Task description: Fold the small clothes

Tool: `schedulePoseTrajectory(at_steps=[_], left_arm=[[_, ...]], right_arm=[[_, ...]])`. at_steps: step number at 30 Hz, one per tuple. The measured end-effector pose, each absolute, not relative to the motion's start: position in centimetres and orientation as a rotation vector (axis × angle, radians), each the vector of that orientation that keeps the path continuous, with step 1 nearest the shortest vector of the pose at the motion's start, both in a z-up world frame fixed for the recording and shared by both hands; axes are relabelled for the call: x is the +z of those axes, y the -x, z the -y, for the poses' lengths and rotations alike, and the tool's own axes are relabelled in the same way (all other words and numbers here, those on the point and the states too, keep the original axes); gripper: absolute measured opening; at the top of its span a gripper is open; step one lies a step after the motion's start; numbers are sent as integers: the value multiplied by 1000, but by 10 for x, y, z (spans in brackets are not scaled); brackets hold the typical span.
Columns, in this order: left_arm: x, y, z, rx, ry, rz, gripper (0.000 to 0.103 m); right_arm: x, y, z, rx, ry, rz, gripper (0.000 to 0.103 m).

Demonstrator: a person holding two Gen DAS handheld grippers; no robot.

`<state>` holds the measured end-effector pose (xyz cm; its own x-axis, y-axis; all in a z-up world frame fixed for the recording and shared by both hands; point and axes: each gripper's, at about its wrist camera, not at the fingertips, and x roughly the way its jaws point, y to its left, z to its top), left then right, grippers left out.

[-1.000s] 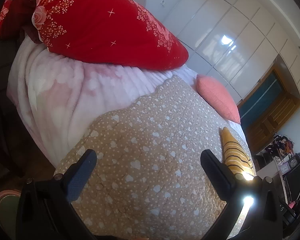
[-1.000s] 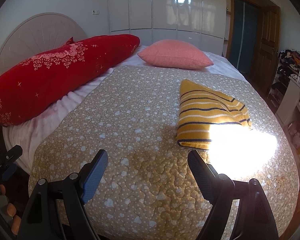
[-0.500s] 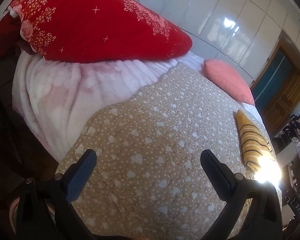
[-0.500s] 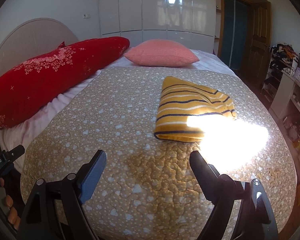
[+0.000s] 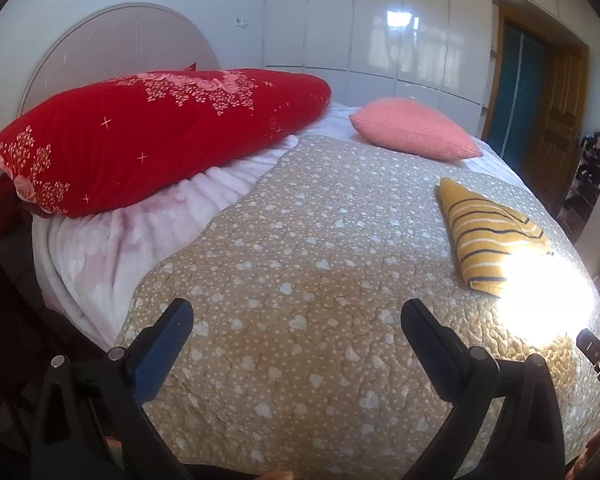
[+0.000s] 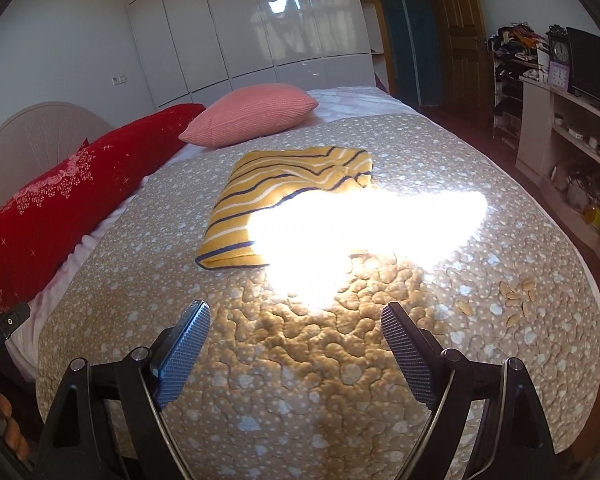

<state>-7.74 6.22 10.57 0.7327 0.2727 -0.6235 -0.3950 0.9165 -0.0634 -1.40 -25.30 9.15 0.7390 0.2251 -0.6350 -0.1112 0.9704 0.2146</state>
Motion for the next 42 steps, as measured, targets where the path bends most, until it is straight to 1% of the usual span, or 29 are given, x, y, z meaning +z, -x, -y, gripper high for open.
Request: schedulePoseTrajectory(at_steps=[7,14,30,42], left_arm=[[114,74,-16,309,100,-651,103],[120,73,10,278,52,-634,103],[106,64,10,236,63,-700,103],[96,58,5,218,77,-737,103]], right_arm=[[82,25,263,212,-147,-695,91],[81,29,279,218,-178,-683,92],[65,20,281,220,-189,-736,93],[64,20,277,225,-178,-738,93]])
